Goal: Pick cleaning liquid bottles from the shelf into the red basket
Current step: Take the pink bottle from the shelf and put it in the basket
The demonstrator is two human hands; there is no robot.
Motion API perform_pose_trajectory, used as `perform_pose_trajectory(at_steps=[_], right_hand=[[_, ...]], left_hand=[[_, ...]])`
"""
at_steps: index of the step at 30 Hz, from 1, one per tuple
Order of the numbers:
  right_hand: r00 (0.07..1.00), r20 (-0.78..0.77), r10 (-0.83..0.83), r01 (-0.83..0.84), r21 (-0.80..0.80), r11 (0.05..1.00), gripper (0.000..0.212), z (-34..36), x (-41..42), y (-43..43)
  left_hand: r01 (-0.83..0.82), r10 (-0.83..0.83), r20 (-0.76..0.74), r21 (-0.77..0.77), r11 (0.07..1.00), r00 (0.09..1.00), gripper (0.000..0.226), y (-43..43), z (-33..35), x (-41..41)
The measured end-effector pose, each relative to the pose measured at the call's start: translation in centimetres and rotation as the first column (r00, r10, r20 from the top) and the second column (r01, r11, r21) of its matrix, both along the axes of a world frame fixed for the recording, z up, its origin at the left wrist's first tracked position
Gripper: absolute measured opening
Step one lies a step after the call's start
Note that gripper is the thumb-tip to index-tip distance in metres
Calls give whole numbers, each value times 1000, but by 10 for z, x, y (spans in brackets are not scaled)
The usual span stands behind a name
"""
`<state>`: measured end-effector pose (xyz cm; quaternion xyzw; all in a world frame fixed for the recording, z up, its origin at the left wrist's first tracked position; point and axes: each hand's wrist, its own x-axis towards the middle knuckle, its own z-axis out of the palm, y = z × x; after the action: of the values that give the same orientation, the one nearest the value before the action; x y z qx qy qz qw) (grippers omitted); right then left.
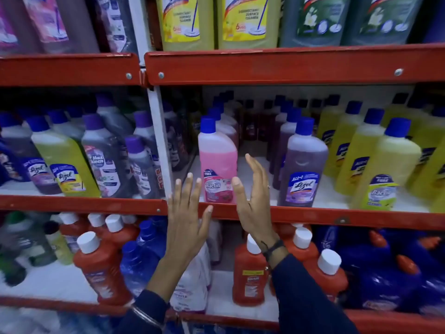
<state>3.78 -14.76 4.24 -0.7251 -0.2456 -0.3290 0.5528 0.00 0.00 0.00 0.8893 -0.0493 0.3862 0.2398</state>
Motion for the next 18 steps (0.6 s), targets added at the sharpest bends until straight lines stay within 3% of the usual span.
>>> perform_pose_trajectory(at_steps=[4,8,13,18], right_hand=[[946,-301,120,-112,47,993,78,-5,22,20],[887,-395,238,-210,113,971,76,-4,46,23],[917,-341,208,-151,185,971,61,7,45,22],[990,-94,-105,122,206,971,67,37,19,22]], left_hand=[[21,-1,-248,77,997,969,69,14,-23,9],[101,-36,-308,198,975,951,70,25,-36,18],[97,-20,-296,249,964,955,71,28,-31,24],[98,-13,-312,259,961,950,71,17,-25,29]])
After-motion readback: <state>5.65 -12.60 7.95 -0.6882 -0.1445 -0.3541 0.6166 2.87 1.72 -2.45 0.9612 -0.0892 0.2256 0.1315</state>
